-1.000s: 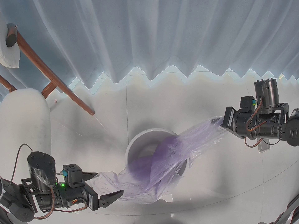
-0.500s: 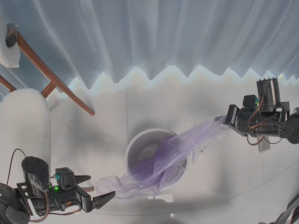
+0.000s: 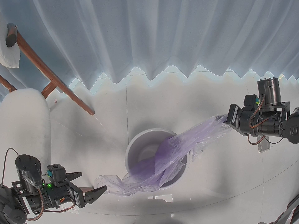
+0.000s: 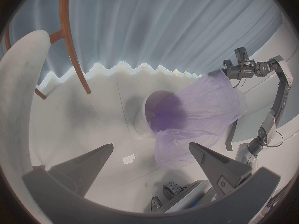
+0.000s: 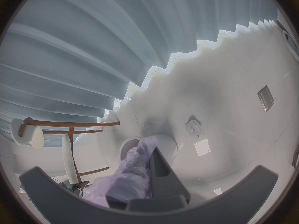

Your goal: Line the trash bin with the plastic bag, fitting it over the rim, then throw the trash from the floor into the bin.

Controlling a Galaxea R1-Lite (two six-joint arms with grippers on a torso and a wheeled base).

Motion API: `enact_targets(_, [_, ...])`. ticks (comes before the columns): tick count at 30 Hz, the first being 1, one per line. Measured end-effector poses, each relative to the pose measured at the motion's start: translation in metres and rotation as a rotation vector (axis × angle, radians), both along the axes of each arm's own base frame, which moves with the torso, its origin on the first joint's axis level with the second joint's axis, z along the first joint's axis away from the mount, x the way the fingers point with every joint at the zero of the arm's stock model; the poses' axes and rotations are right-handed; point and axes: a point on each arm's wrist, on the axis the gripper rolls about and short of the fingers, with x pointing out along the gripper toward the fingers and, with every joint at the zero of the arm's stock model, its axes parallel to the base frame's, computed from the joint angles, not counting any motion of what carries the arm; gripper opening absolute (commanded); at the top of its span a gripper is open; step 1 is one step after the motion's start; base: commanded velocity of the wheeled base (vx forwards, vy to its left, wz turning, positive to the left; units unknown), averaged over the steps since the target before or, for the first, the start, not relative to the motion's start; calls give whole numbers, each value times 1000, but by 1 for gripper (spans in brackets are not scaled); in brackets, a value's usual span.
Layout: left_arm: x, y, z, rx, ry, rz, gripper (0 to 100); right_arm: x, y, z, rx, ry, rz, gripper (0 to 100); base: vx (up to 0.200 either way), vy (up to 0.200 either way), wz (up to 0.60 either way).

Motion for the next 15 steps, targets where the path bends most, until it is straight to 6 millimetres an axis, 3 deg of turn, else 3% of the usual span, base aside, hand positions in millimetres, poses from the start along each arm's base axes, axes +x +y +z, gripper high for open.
enact_targets(15, [25, -15, -8, 14, 20, -9, 100, -1, 2, 3, 3, -11, 10, 0, 0, 0, 0])
